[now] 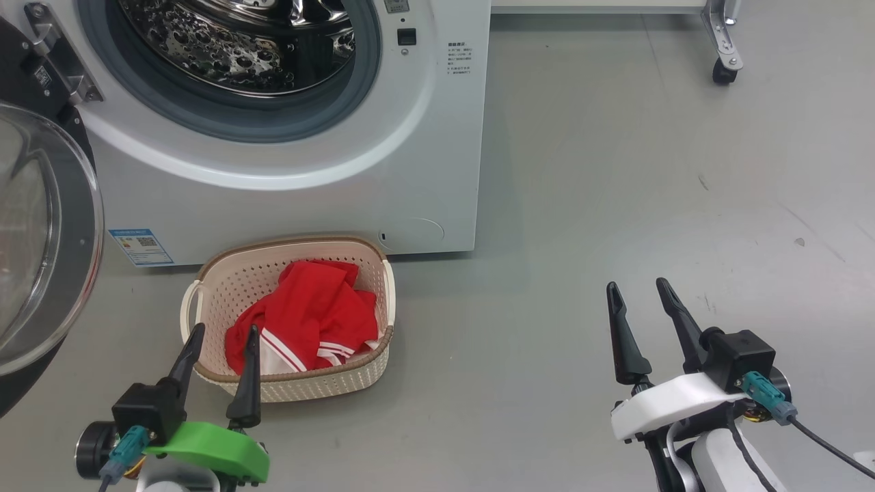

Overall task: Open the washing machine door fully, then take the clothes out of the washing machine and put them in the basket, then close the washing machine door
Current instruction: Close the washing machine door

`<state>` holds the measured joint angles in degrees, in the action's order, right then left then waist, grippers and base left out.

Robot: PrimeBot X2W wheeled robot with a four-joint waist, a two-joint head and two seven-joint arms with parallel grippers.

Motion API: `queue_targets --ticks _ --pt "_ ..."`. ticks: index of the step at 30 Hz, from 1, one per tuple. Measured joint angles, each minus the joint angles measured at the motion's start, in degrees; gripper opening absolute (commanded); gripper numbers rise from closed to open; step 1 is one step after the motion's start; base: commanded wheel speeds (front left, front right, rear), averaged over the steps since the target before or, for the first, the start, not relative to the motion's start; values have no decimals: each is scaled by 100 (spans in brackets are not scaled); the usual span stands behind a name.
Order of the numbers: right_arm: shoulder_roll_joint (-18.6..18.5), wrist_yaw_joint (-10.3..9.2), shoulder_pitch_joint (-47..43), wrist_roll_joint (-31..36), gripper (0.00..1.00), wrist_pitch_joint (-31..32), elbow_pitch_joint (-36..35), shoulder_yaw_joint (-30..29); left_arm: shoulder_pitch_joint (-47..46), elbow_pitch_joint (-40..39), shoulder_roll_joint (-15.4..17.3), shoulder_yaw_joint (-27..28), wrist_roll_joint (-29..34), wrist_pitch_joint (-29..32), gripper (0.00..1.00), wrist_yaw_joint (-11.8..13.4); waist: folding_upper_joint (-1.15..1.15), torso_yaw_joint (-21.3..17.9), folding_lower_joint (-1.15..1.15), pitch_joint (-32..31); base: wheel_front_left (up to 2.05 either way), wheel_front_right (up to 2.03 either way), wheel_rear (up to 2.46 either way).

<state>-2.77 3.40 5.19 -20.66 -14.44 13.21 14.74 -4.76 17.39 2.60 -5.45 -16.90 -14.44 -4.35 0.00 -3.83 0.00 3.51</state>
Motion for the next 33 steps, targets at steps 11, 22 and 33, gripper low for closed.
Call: queue_targets --ticks 11,22,33 --pt "-1 -53 -1 0 100 0 -70 -89 1 -34 -1 -46 13 0 100 2 0 55 0 106 0 0 0" --pt "-1 -52 -1 29 100 0 -151 -140 -25 -41 -2 -181 36 0 100 9 0 470 0 315 0 0 0" --pt "-36 66 117 204 100 0 -90 46 -29 -182 -10 27 7 0 100 207 0 1253 0 491 0 0 0"
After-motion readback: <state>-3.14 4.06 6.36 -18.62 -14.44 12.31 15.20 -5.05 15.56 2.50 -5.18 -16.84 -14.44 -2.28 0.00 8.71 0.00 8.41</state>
